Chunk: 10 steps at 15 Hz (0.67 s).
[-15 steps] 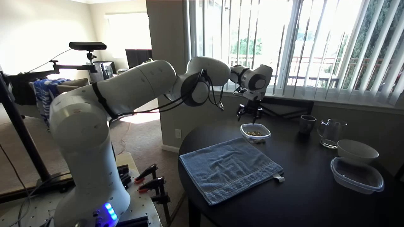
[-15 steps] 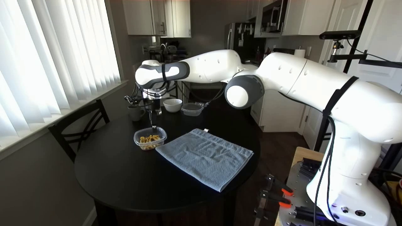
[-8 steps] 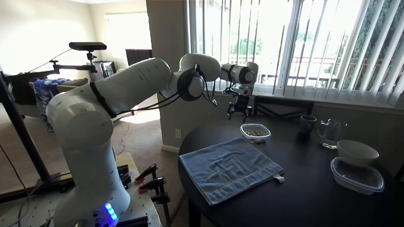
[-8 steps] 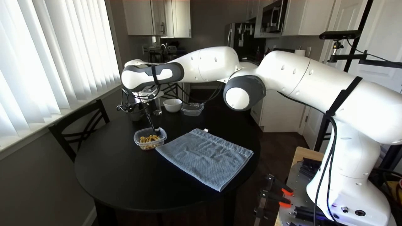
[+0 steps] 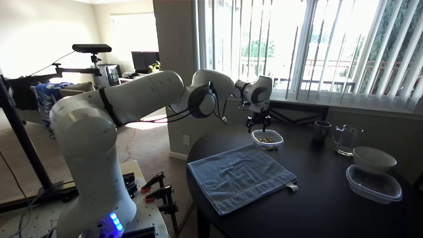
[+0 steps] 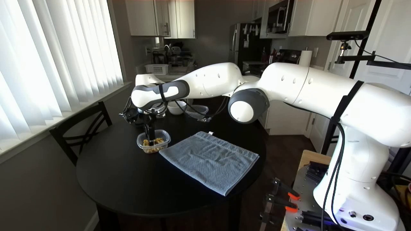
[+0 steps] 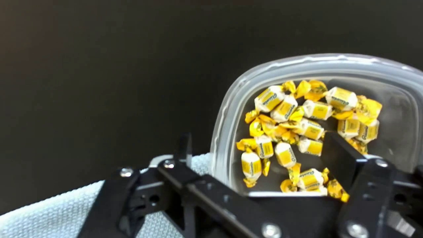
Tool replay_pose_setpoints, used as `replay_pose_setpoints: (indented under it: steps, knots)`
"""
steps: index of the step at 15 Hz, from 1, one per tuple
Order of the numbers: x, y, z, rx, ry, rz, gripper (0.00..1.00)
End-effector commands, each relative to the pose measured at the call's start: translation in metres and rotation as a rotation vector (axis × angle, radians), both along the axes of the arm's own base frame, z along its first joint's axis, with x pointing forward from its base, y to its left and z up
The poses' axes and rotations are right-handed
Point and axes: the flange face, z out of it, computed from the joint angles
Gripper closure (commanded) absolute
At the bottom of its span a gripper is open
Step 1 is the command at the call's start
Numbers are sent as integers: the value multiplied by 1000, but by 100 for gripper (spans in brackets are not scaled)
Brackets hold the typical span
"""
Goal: Pour the candy out of the bowl and onto the blue towel.
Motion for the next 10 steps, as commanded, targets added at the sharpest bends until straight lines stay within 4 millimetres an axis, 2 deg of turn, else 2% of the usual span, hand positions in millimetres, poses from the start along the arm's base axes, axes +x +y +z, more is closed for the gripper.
replay_pose_setpoints:
  steps: [1,4,9,10]
  knots:
    - [4,-4,-20,82,-43,36,0]
    - [4,-7,-27,103,-50,46,0]
    - [5,-7,-22,110,-65,56,0]
    - [6,-7,-20,109,-63,59,8]
